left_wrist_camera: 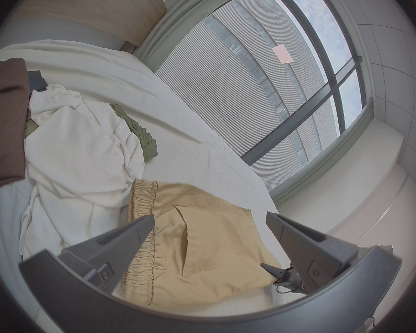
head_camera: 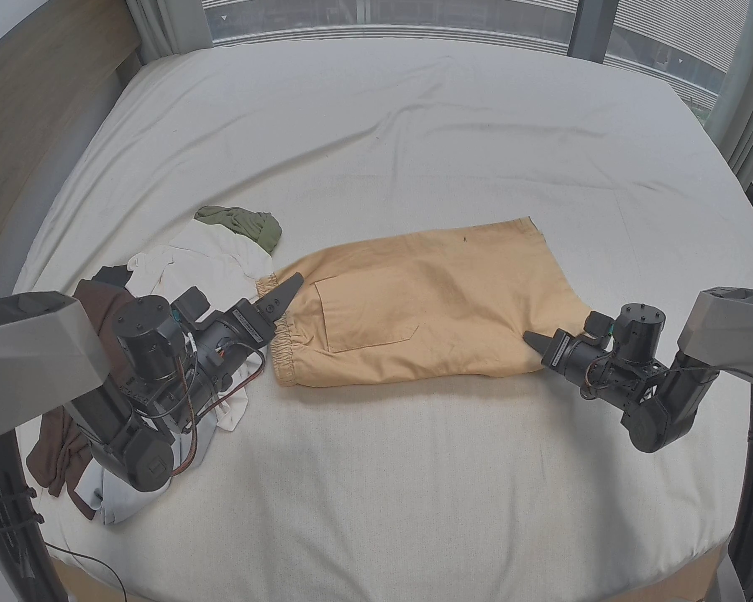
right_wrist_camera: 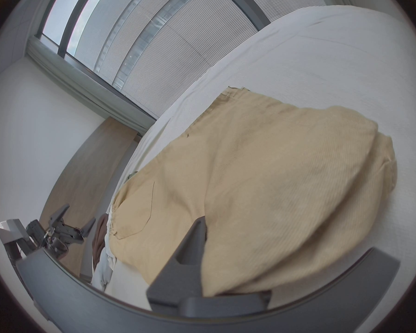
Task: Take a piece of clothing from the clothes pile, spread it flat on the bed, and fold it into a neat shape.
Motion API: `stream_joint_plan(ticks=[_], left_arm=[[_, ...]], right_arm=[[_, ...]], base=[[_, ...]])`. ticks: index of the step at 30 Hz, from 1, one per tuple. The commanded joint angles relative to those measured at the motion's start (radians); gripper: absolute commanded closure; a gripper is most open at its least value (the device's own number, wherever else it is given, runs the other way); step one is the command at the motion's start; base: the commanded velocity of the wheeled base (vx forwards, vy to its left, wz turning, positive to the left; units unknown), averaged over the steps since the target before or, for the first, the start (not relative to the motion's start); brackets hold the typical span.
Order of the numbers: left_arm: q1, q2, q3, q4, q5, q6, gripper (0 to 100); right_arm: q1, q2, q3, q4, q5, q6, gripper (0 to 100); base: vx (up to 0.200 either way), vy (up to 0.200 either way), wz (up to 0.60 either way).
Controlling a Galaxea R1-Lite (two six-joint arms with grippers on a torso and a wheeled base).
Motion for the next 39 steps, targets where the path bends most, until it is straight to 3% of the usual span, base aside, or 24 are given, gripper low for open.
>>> stream_joint_plan(ticks=[1, 6, 21, 35, 36, 39], left_arm=[[-0.002, 0.000, 0.001, -0.001, 0.000, -0.001, 0], [-0.002, -0.004, 0.001, -0.001, 0.000, -0.001, 0], [-0.005, 0.005, 0.007, -0.001, -0.001, -0.001, 0], [-0.030, 0.029, 0.075, -0.001, -0.057, 0.003, 0], [-0.031, 0.032, 0.080, -0.001, -0.060, 0.003, 0], [-0.040, 0.035, 0.089, -0.001, -0.063, 0.003, 0]], right_arm=[[-0.007, -0.065, 0.086, -0.001, -0.008, -0.028, 100], [-0.030, -0.082, 0.205, -0.016, -0.067, -0.097, 100], [-0.103, -0.184, 0.391, -0.019, -0.070, -0.135, 100], [-0.094, -0.138, 0.406, -0.025, -0.067, -0.156, 100], [-0.093, -0.134, 0.406, -0.031, -0.067, -0.156, 0], [-0.090, -0.109, 0.409, -0.067, -0.069, -0.153, 0]], base=[[0.000, 0.000, 0.00], [0.000, 0.000, 0.00], [0.000, 0.000, 0.00], [0.000, 0.000, 0.00], [0.000, 0.000, 0.00], [0.000, 0.000, 0.00]])
